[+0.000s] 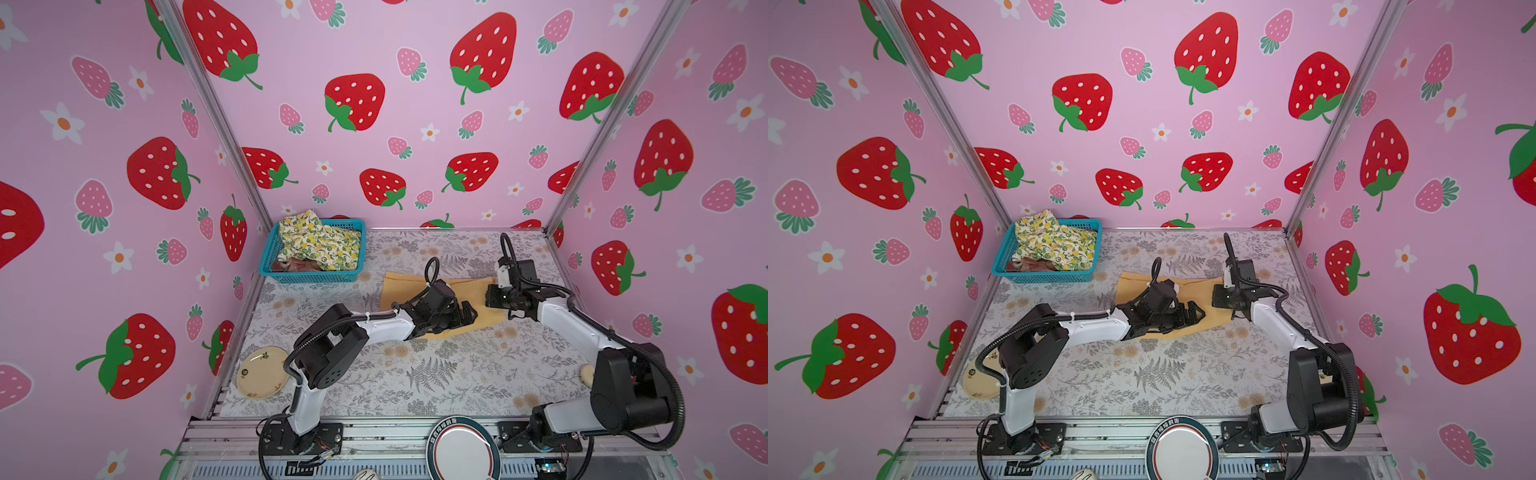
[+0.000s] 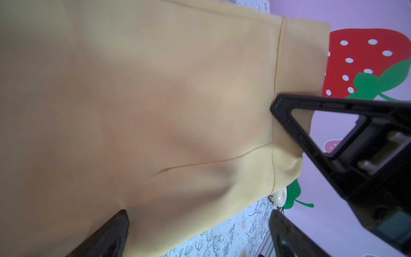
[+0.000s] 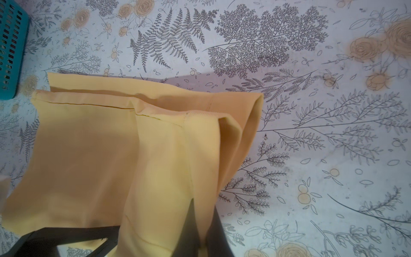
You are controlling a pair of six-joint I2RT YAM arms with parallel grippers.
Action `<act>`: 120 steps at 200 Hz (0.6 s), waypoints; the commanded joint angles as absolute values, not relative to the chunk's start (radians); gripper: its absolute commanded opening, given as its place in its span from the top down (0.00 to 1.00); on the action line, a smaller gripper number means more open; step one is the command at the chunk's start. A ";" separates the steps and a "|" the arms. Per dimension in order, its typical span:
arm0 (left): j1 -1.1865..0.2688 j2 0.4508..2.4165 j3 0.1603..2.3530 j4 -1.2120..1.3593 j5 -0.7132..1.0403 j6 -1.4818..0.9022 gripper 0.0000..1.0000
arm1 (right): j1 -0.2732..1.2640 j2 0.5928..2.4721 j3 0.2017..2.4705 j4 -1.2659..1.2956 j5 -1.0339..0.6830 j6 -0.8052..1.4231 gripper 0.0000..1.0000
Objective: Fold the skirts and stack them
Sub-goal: 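Lift the skirt with the left gripper and fold it over toward the right gripper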
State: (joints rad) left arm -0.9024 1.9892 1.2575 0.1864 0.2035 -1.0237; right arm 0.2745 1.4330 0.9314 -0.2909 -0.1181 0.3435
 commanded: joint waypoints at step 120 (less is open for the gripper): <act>-0.927 2.131 1.386 0.204 0.204 -1.027 0.01 | 0.272 1.445 1.040 -0.361 -0.193 0.345 1.00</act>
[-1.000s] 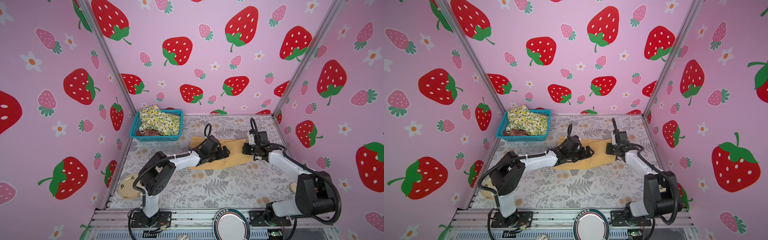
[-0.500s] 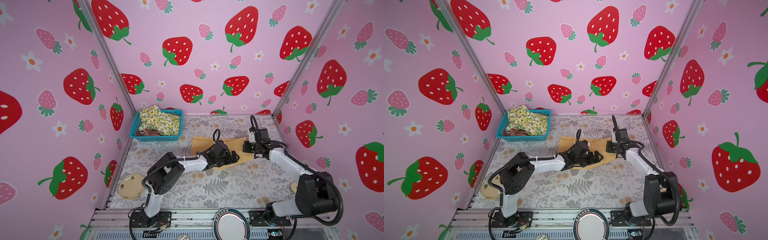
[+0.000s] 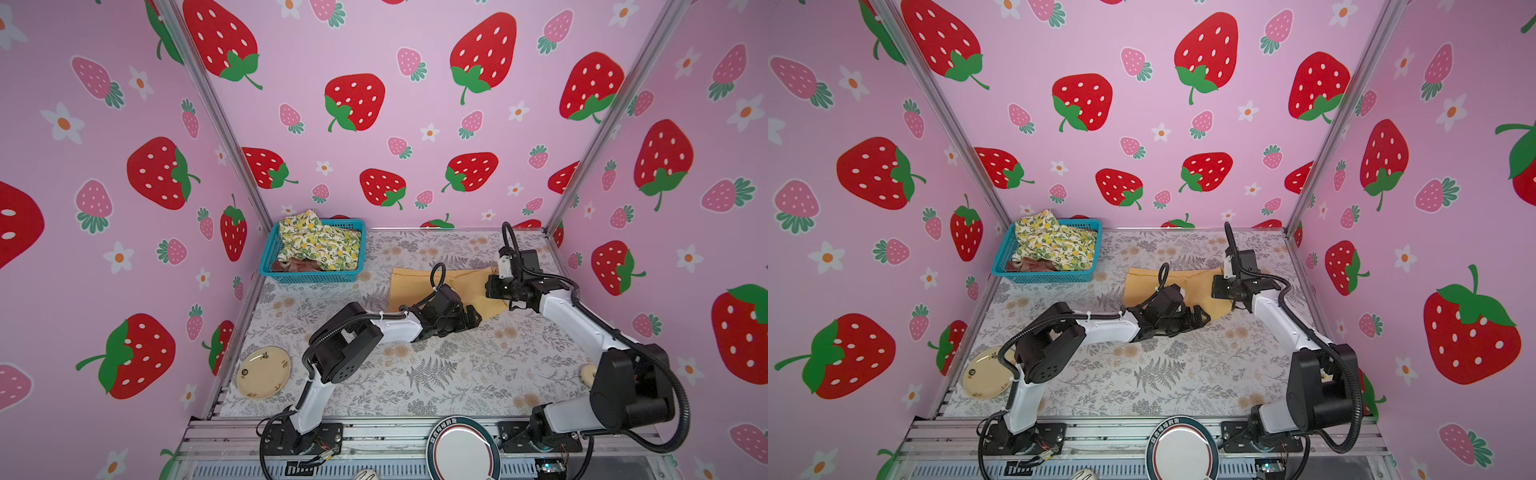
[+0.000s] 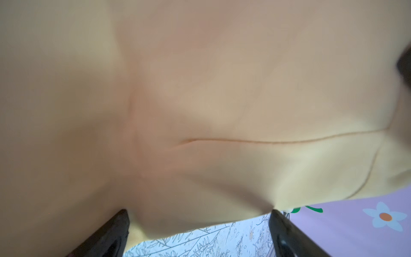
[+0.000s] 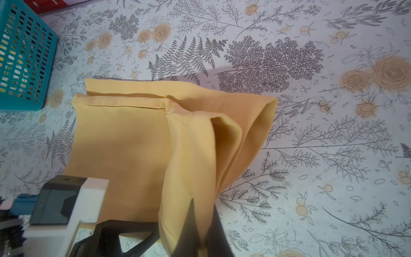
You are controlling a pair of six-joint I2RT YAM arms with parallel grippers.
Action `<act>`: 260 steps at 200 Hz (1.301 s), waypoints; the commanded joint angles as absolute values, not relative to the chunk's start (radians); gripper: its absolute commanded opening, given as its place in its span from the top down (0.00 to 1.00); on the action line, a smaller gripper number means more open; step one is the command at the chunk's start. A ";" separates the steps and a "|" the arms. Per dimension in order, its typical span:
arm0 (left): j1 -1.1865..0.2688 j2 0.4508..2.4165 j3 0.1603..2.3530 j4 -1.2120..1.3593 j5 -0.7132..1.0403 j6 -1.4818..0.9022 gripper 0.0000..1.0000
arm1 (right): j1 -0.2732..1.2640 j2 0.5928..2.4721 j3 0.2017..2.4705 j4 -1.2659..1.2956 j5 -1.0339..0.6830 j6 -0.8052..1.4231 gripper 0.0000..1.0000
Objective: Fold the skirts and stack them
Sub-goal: 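Lift the skirt with the left gripper and fold it over toward the right gripper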
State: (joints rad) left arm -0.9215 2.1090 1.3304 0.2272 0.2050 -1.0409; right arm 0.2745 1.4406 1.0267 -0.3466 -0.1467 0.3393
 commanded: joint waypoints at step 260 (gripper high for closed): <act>-0.644 1.851 1.165 -0.154 0.072 -0.750 0.01 | 0.282 1.495 1.157 -0.422 -0.172 0.347 1.00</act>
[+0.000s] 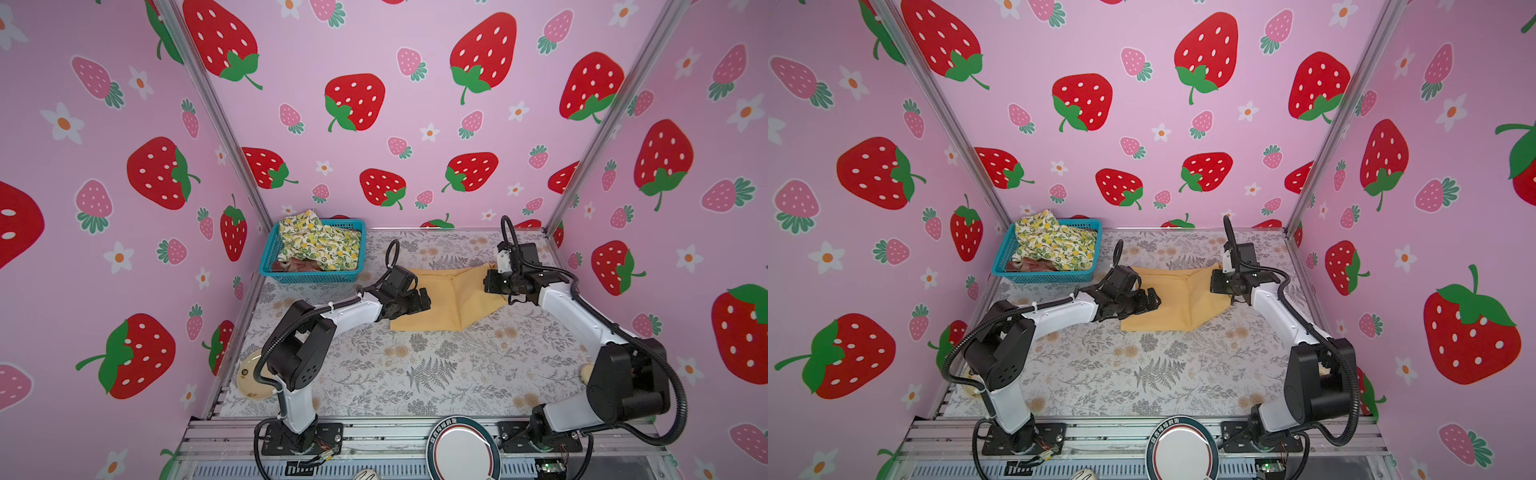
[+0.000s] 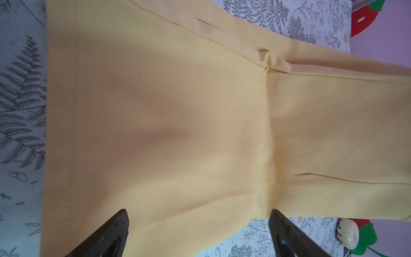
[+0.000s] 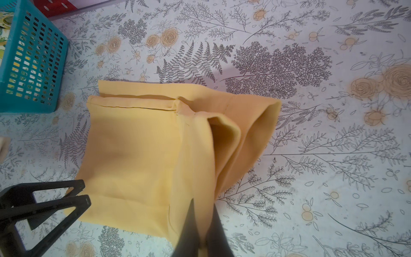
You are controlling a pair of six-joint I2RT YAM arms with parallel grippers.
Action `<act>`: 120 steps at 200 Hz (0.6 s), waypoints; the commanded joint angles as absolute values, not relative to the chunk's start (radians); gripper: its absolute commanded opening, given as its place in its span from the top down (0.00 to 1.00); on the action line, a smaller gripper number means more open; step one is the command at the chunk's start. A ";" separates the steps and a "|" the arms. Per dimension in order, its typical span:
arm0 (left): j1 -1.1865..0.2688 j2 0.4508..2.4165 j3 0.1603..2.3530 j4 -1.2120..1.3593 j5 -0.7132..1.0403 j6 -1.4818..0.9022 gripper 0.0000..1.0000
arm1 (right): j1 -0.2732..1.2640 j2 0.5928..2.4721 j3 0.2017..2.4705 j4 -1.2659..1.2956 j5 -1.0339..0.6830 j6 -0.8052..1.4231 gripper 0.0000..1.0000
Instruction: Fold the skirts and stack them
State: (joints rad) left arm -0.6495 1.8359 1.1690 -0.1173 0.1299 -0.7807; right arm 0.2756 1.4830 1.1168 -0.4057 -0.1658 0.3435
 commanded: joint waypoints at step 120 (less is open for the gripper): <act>-0.642 1.932 1.115 -0.072 0.086 -0.769 0.01 | 0.396 1.593 1.260 -0.407 -0.252 0.481 1.00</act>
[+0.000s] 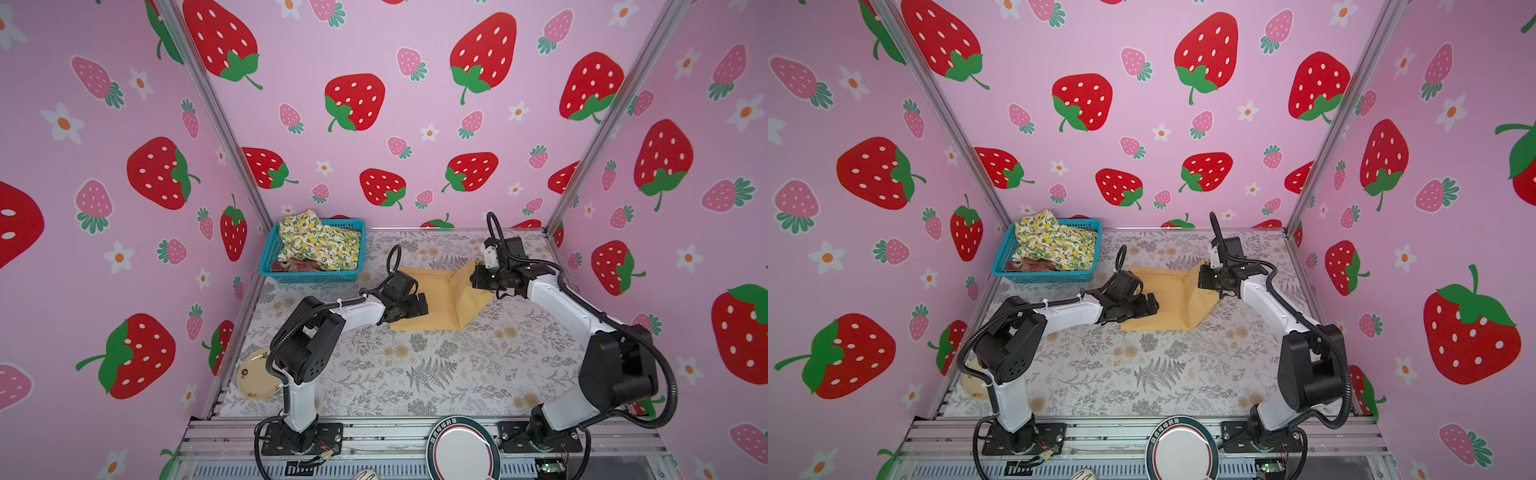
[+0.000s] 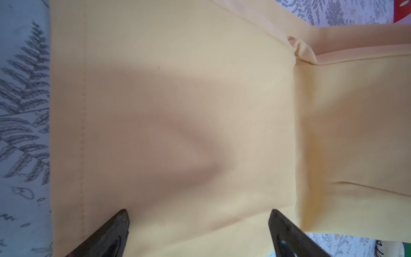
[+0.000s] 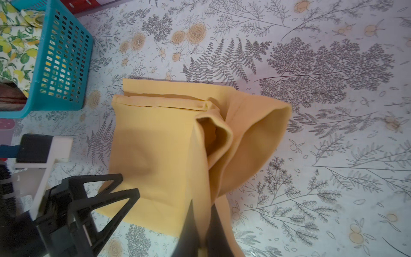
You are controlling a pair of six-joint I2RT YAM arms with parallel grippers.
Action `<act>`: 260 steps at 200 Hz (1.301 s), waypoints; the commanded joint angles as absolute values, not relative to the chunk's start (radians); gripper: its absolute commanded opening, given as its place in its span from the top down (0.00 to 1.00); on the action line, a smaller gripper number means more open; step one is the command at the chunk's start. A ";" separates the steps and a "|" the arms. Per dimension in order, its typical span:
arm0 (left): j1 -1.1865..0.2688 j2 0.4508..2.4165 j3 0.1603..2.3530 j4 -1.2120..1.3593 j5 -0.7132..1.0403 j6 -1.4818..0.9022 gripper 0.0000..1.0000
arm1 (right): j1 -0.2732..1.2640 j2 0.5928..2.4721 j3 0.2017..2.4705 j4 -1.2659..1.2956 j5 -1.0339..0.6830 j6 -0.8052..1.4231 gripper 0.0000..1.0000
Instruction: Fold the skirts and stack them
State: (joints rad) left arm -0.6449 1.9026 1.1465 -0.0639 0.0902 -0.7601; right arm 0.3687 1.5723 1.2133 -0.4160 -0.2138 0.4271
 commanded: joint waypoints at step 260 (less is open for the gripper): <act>-0.644 1.844 1.025 0.013 0.126 -0.770 0.01 | 0.559 1.990 1.258 0.041 -0.476 0.836 0.88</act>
State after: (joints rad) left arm -0.6441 1.8687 1.0584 0.0631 0.1139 -0.7601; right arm 0.5545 1.9629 1.2888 -0.0490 -0.4385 0.7780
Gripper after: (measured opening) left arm 0.993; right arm 0.101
